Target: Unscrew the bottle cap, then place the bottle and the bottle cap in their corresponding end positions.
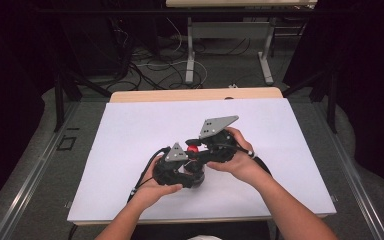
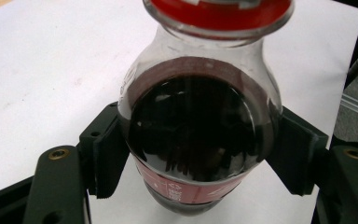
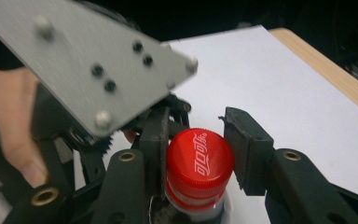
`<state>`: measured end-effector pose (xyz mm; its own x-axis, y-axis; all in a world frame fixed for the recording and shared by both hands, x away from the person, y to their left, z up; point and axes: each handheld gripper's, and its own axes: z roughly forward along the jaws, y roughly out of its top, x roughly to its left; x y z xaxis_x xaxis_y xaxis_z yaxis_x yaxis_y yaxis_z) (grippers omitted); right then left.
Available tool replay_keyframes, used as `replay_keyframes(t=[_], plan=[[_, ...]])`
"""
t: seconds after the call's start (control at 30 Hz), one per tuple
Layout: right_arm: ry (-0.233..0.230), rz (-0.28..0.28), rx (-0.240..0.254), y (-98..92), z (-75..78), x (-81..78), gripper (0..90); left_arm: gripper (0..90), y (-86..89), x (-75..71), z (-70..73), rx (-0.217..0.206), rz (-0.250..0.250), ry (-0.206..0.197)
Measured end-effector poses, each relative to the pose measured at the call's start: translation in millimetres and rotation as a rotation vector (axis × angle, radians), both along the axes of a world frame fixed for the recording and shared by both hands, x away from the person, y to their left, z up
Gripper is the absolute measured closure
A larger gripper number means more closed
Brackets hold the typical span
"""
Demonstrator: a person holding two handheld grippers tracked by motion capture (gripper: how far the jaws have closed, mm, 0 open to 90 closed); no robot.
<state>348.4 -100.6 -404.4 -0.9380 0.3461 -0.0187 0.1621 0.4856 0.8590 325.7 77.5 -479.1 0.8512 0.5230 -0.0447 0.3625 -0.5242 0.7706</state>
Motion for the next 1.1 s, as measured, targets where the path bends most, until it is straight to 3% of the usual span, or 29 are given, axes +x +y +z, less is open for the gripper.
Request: replay_keyframes(t=[0.03,0.13,0.3,0.47,0.5,0.7,0.77,0.83,0.87,1.1], plan=[[0.004,0.012,0.002,-1.3,1.7,1.4,61.3,30.0,-0.8,0.2,-2.1,-0.020,0.018,-0.004],[0.003,0.012,0.016,-5.7,5.2,4.1,61.3,30.0,0.3,0.8,-2.4,-0.013,0.025,0.006],[-0.011,-0.001,-0.017,-8.8,6.5,1.6,61.2,29.9,2.7,2.6,-2.1,-0.025,0.035,0.009],[-0.019,-0.020,-0.011,-12.8,6.4,-0.2,61.2,29.9,7.7,5.5,-0.3,-0.020,0.036,0.013],[-0.015,-0.019,-0.018,-14.5,7.1,-0.6,61.2,29.9,6.9,5.1,-1.9,-0.041,0.059,0.009],[-0.018,-0.047,-0.019,-23.1,6.4,-3.6,61.2,29.9,10.5,8.8,-2.3,-0.041,0.072,0.009],[-0.015,-0.059,-0.018,-26.7,4.7,-5.0,61.2,29.9,12.7,10.6,-0.8,-0.034,0.073,0.018],[-0.025,-0.070,-0.017,-30.9,2.3,-5.8,61.2,29.9,12.2,10.8,-1.9,-0.059,0.099,0.018],[-0.024,-0.077,-0.023,-32.8,1.0,-6.2,61.2,29.9,13.7,12.5,-1.2,-0.046,0.095,0.001],[-0.027,-0.134,-0.025,-45.5,-9.7,-10.8,61.2,29.9,17.7,16.1,0.4,-0.037,0.105,0.023]])
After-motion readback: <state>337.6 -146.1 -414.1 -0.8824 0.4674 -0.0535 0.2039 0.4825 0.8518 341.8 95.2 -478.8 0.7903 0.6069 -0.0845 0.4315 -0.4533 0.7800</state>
